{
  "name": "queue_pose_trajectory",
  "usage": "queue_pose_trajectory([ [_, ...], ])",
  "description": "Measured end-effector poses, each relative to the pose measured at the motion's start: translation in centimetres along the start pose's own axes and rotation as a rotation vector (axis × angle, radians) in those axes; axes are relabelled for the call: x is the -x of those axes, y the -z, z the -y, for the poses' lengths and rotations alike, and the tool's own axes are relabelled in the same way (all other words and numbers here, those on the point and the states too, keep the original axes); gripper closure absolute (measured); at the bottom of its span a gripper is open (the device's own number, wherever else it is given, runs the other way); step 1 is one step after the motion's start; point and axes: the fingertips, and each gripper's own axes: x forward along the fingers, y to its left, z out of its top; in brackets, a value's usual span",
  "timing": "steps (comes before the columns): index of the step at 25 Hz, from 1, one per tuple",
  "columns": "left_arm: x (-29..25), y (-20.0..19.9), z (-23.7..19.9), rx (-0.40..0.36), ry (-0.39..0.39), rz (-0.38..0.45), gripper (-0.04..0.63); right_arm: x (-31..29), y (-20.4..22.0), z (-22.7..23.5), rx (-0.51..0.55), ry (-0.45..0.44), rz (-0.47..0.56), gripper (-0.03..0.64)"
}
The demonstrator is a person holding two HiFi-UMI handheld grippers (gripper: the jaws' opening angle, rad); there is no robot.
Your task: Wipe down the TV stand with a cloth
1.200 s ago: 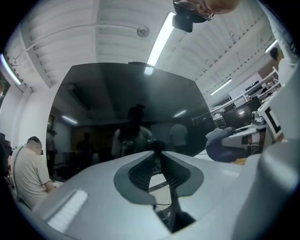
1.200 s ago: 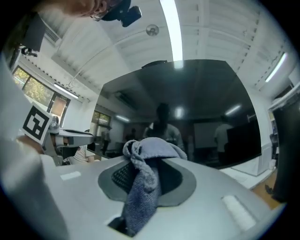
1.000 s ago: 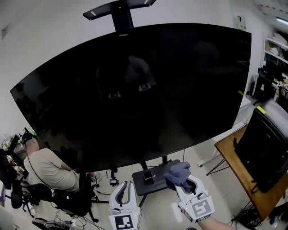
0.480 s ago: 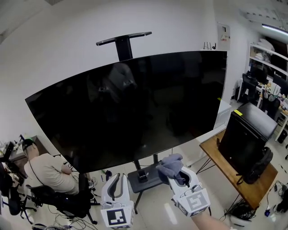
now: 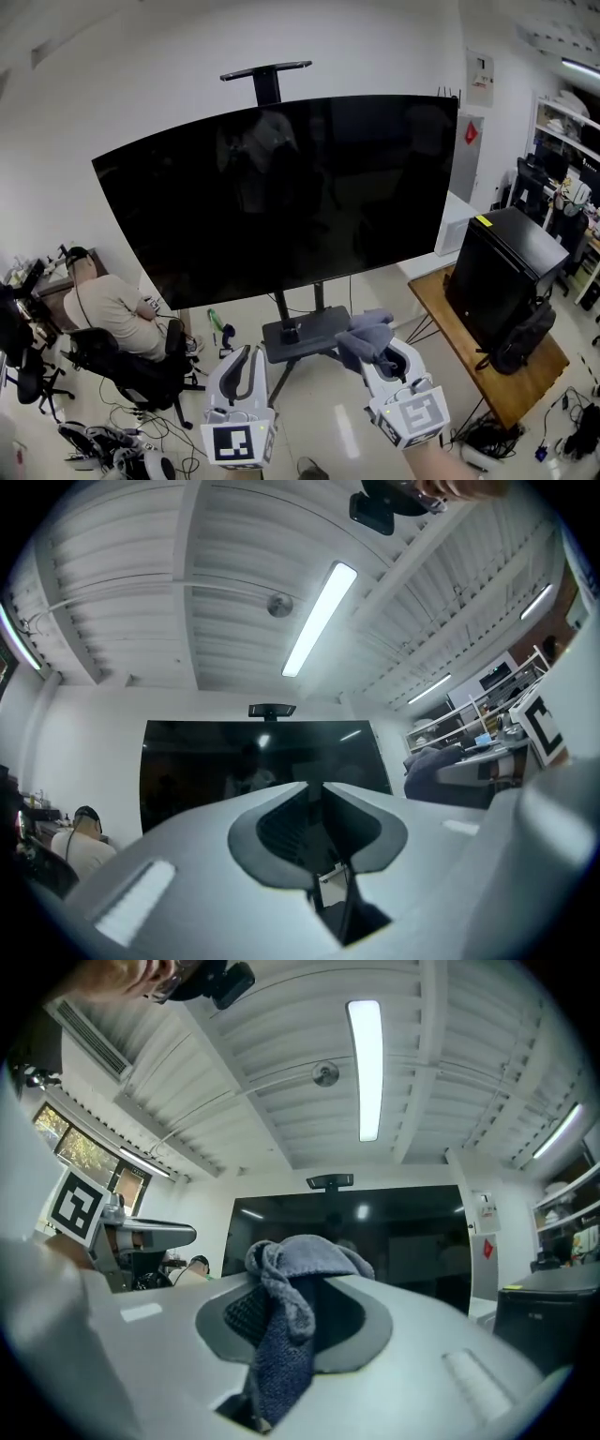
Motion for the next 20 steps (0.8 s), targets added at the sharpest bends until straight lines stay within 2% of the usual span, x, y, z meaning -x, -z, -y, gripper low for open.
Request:
queue_pose_trajectory([
  [2,1.2,-0.6,1.4,-0.008,0.000,-0.006,0.474,1.8,0.1,-0.1,-0.019,0.004,-0.039,0.525],
  [5,2.6,-1.2,3.6,-0.010,0.002,-0.015,0.474,3.9,-0.5,0.8,0.027,-0.002,0.084,0.525],
  [7,3.1,-1.7,4.4,-0.011,0.000,-0.017,0.475,4.9,-1.1,0.9,0.035,-0.003,0.113,0.526],
  [12,3.7,-4.0,3.7,0.001,-0.003,-0.026,0.474,5.3,-3.3,-0.7,-0.002,0.004,0.010,0.526],
  [15,4.3,-4.6,4.6,0.007,0.004,-0.027,0.474,5.7,-4.6,-0.8,0.041,-0.007,0.095,0.526],
  [20,6.3,-3.1,9.5,0.015,0.004,-0.017,0.474,9.7,-2.2,0.7,0.045,-0.016,0.093,0.526],
])
